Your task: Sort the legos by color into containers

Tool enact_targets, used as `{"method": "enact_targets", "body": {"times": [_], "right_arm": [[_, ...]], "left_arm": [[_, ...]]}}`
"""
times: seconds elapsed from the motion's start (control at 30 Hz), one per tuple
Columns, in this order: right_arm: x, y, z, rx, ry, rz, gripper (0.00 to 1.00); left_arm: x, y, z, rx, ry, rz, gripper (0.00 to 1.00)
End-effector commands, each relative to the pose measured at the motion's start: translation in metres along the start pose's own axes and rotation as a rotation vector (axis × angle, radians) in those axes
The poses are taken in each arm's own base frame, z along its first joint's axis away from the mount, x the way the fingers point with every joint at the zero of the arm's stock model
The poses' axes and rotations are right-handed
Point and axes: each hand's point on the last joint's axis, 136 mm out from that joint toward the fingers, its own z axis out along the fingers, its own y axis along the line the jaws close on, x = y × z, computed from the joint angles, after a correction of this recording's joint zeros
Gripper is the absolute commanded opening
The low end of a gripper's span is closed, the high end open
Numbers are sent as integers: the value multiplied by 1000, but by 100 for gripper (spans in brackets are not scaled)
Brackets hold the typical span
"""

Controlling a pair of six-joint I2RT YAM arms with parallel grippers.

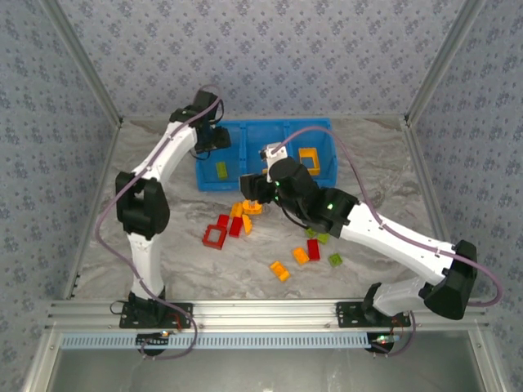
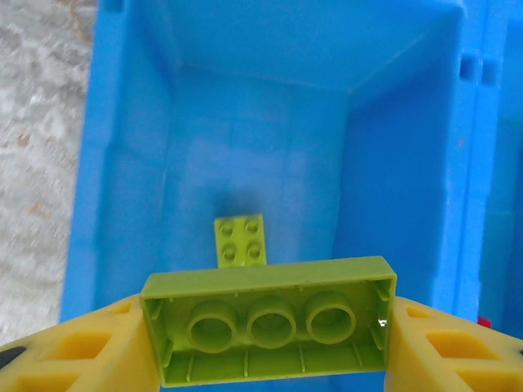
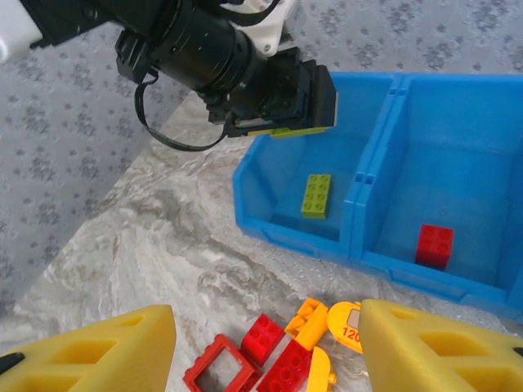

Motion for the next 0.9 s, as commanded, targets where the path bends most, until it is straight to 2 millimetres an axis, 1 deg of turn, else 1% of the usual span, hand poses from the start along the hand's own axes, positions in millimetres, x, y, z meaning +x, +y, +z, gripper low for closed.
{"method": "enact_targets", "body": {"times": [0.0, 0.13, 0.27, 0.37, 0.57, 0.63, 0.87], "right_arm": [[-9, -8, 9, 4, -6, 78, 63], [-12, -15, 13, 5, -4, 103, 63], [-13, -18, 16, 4, 2, 112, 63], [-11, -18, 17, 2, 9, 112, 63], [-7, -20, 19, 2, 23, 114, 63], [-6, -22, 20, 6, 28, 115, 63], [-1, -24, 20, 8, 40, 115, 63]], "left_arm": [[-6, -13, 12, 34, 18, 45, 51], [-5, -7, 40, -18, 31, 45, 51], [2, 3, 69, -74, 58, 53, 50], [5, 8, 81, -97, 64, 42, 50], [10, 10, 98, -114, 85, 37, 50], [11, 11, 99, -118, 86, 36, 51], [7, 7, 96, -111, 81, 46, 62]]}}
